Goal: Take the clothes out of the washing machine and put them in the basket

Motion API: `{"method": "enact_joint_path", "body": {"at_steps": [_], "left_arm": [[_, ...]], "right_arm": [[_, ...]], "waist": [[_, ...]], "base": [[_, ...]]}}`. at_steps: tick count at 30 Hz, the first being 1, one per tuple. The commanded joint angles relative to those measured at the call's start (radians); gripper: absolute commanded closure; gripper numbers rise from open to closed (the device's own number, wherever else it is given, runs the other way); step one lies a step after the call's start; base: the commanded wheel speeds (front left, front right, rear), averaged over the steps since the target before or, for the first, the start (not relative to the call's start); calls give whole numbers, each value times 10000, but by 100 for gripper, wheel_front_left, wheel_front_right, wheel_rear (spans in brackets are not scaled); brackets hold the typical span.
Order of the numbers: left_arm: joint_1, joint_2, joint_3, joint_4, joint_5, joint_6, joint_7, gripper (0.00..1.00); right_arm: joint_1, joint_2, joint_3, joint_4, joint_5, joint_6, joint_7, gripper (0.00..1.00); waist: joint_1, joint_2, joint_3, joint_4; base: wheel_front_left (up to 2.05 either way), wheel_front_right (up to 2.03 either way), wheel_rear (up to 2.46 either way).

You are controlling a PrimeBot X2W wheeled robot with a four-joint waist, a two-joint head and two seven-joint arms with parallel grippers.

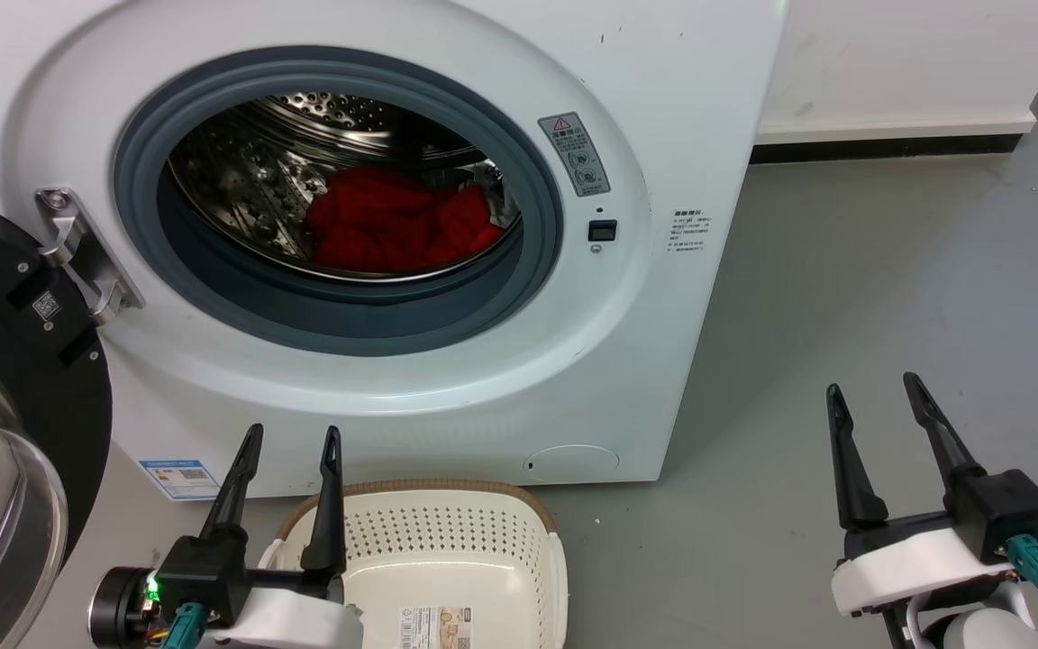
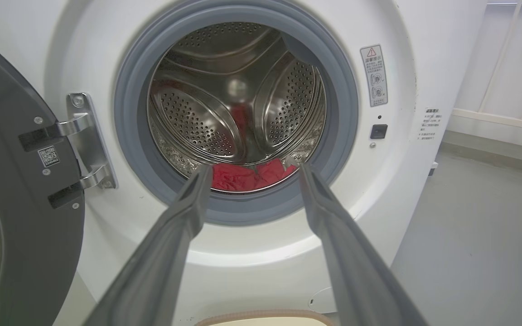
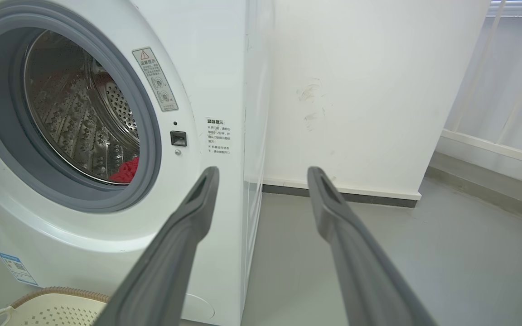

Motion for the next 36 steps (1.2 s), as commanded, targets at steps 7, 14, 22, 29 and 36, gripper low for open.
{"method": "enact_joint_path", "body": {"at_steps": [7, 14, 22, 29, 36], "left_arm": [[38, -27, 8, 17, -65, -22, -31, 0], [42, -29, -6, 29, -178, -3, -31, 0], [-448, -30, 143, 887, -68, -139, -30, 0], [-2012, 504, 474, 1578, -65, -503, -31, 0], [-4836, 1814, 442, 2662, -462, -697, -28, 0]], "right_arm": [[-85, 16, -19, 59, 54, -7, -30, 0], [-157, 16, -28, 55, 84, -7, -30, 0], [-467, 15, -103, -114, 103, -7, -28, 0], [-1049, 18, -259, -505, 159, -7, -28, 0], [-1853, 19, -317, -1278, 388, -7, -28, 0]], "waist": [[0, -1, -19, 23], [0, -1, 57, 2], [0, -1, 899, -144], [0, -1, 2521, -393], [0, -1, 4450, -786]], "base": [[0, 0, 0], [0, 0, 0], [0, 0, 0], [0, 0, 0], [0, 0, 0]]}}
